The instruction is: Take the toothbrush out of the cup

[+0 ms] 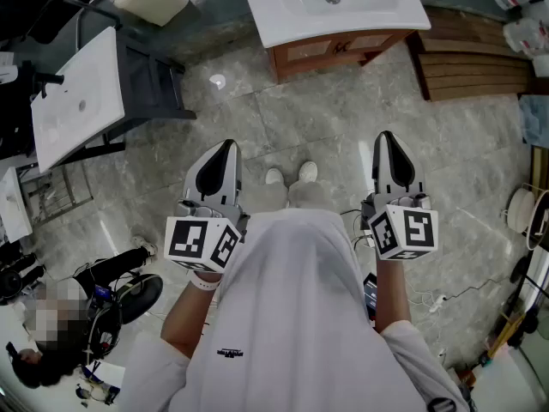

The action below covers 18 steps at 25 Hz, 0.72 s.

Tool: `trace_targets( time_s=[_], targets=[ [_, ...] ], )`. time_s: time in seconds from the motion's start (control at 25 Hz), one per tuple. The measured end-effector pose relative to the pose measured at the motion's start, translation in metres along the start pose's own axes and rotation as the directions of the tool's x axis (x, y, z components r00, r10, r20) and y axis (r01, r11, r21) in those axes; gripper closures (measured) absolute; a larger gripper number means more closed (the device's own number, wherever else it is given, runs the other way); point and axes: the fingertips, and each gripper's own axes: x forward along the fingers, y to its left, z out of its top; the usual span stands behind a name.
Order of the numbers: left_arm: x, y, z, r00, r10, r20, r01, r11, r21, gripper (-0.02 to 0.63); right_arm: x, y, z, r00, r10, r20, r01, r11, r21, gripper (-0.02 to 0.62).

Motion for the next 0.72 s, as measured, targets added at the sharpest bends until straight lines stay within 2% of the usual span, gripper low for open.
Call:
trace_targets(
  time_s=[0.12, 0.28, 0.4, 0.52, 0.72],
  targets=[
    [-0.013, -0.034, -0.004, 1.000, -0.018, -0.007, 0.018, 1.000, 0.016, 0.600, -0.031, -0.004, -0.002, 1.000, 0.025, 0.003, -0.025, 1.000, 0.012, 0.589],
    [-0.018, -0.068, 0.000, 0.999, -0.041, 0.002, 0.041, 0.998, 0.049, 0.600, -0.058, -0.018, -0.006, 1.000, 0.023, -0.020, -0.024, 0.999, -0.023, 0.589],
    [-0.015, -0.084, 0.004, 0.999, -0.050, 0.005, 0.049, 0.997, 0.065, 0.600, -0.065, -0.029, -0.007, 0.998, 0.049, -0.034, -0.050, 0.999, -0.002, 0.589],
    [-0.006, -0.097, 0.003, 0.998, -0.058, -0.004, 0.058, 0.995, 0.079, 0.600, -0.069, -0.035, 0.003, 0.995, 0.102, 0.008, -0.102, 0.994, 0.041, 0.588],
    [0.014, -0.113, 0.001, 0.998, -0.065, -0.008, 0.066, 0.994, 0.083, 0.600, -0.067, -0.059, 0.007, 0.995, 0.095, 0.033, -0.095, 0.995, 0.010, 0.588]
  ],
)
